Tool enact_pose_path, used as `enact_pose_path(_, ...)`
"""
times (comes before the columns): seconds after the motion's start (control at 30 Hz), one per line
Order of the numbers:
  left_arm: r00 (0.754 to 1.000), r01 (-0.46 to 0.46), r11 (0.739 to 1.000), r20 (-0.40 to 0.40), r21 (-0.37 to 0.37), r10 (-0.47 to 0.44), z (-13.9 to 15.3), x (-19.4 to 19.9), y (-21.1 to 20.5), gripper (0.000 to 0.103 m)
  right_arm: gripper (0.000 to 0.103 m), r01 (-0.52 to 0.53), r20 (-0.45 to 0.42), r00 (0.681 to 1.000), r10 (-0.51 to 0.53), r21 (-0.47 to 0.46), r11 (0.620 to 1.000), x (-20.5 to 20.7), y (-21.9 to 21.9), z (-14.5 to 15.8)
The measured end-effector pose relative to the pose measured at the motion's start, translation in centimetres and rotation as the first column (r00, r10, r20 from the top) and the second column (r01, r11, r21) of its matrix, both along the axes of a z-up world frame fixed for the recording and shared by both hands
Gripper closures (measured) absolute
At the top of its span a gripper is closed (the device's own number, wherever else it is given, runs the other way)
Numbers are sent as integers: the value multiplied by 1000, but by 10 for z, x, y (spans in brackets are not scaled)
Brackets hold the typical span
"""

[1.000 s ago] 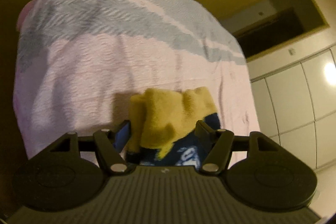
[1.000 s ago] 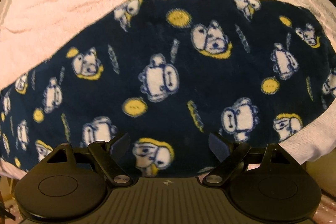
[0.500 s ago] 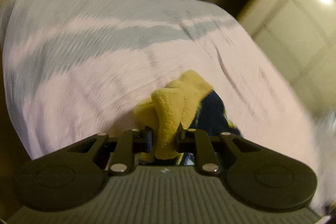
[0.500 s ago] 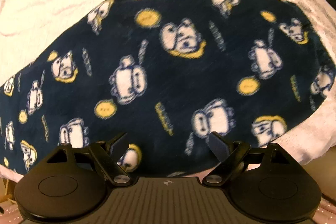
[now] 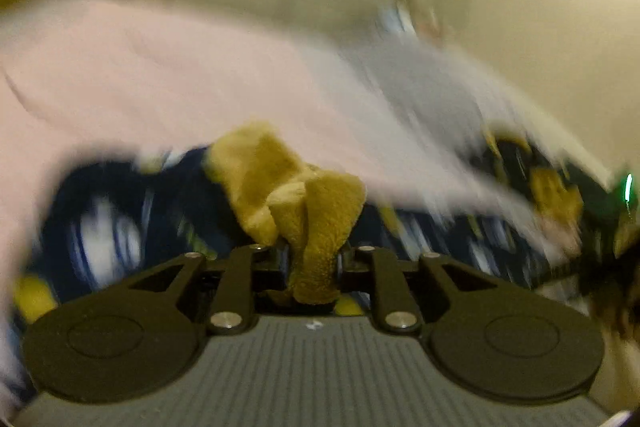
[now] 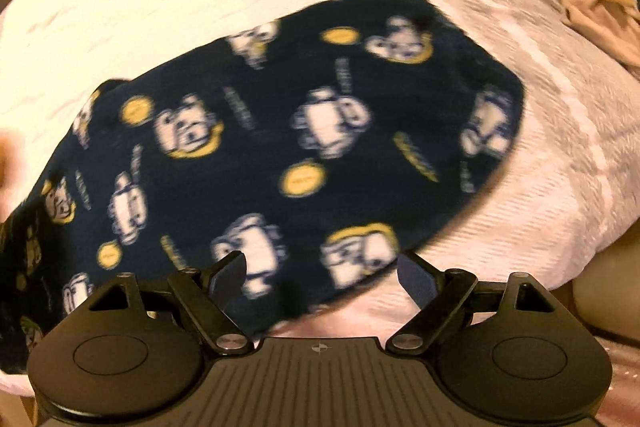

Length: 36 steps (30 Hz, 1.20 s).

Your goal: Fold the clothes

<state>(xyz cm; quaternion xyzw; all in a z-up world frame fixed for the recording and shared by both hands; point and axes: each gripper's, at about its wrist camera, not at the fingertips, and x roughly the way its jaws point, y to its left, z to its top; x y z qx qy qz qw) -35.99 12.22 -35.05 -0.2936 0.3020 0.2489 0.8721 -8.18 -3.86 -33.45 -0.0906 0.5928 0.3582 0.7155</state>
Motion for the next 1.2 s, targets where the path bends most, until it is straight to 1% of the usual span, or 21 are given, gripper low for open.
enact_pose_path(0.03, 998, 12, 999, -54, -42, -14, -14, 12, -4, 87, 17, 14, -9, 1000, -14, 21, 1000, 4, -6, 0)
enact_pose_path(0.07, 997, 16, 999, -77, -33, -19, -17, 17, -10, 87, 17, 29, -17, 999, -28, 42, 999, 7, -11, 0)
enact_pose_path(0.13, 997, 34, 999, -73, -26, -36, 0, 11, -14, 80, 17, 58, -36, 998, -55, 84, 995, 14, -23, 1)
enact_pose_path(0.17, 997, 44, 999, -69, -24, -46, 9, 7, -15, 80, 17, 73, -45, 997, -68, 104, 992, 18, -28, 1)
enact_pose_path(0.23, 998, 53, 995, -18, -82, -55, 34, -13, -14, 78, 17, 103, -66, 993, -94, 145, 984, 25, -40, 1)
enact_pose_path(0.27, 999, 43, 995, -14, -94, -44, 45, -27, -13, 77, 17, 115, -97, 990, -99, 179, 977, 25, -41, 1)
enact_pose_path(0.3, 999, 30, 994, -14, -104, -32, 55, -43, -10, 77, 17, 127, -141, 985, -98, 218, 968, 21, -40, 1)
enact_pose_path(0.33, 999, 3, 995, -32, -100, -6, 61, -55, -5, 77, 17, 133, -189, 978, -85, 256, 957, 15, -36, -1)
enact_pose_path(0.43, 992, -88, 993, -93, -74, 81, 75, -88, 12, 77, 17, 107, -281, 960, -12, 325, 940, -7, -19, -9)
enact_pose_path(0.57, 976, -183, 977, -139, -109, 167, 67, -117, 53, 77, 17, 91, -342, 938, 49, 382, 920, -40, 9, -22)
enact_pose_path(0.63, 978, -185, 973, -128, -140, 167, 64, -127, 72, 77, 17, 82, -356, 932, 67, 387, 918, -54, 19, -27)
enact_pose_path(0.7, 982, -166, 973, -116, -160, 149, 61, -132, 87, 77, 17, 103, -351, 935, 38, 374, 922, -66, 22, -34)
enact_pose_path(0.83, 991, -105, 978, -96, -182, 89, 52, -133, 108, 77, 17, 166, -362, 932, -23, 370, 914, -88, 24, -48)
enact_pose_path(0.87, 993, -88, 978, -89, -190, 72, 49, -134, 113, 77, 17, 170, -356, 934, -32, 364, 916, -93, 26, -51)
enact_pose_path(0.93, 995, -55, 978, -90, -199, 38, 43, -132, 119, 78, 18, 159, -291, 955, -52, 360, 919, -105, 35, -53)
enact_pose_path(0.97, 996, -35, 979, -87, -199, 18, 41, -130, 120, 78, 39, 155, -250, 966, -65, 363, 919, -109, 39, -51)
enact_pose_path(1.0, 996, -14, 981, -89, -195, -4, 39, -128, 121, 78, 92, 152, -212, 974, -77, 365, 919, -111, 41, -47)
enact_pose_path(1.03, 995, 4, 981, -93, -192, -22, 36, -126, 122, 78, 89, 148, -177, 980, -87, 367, 918, -114, 43, -42)
enact_pose_path(1.13, 994, 54, 980, -79, -190, -70, 32, -119, 119, 78, 90, 90, -45, 996, -78, 454, 886, -124, 36, -15)
enact_pose_path(1.17, 994, 70, 979, -75, -191, -85, 30, -117, 117, 78, 90, 65, 6, 997, -77, 473, 879, -128, 31, -6)
enact_pose_path(1.2, 992, 81, 977, -75, -199, -97, 26, -114, 115, 78, 90, 66, 34, 995, -93, 472, 879, -128, 27, -2)
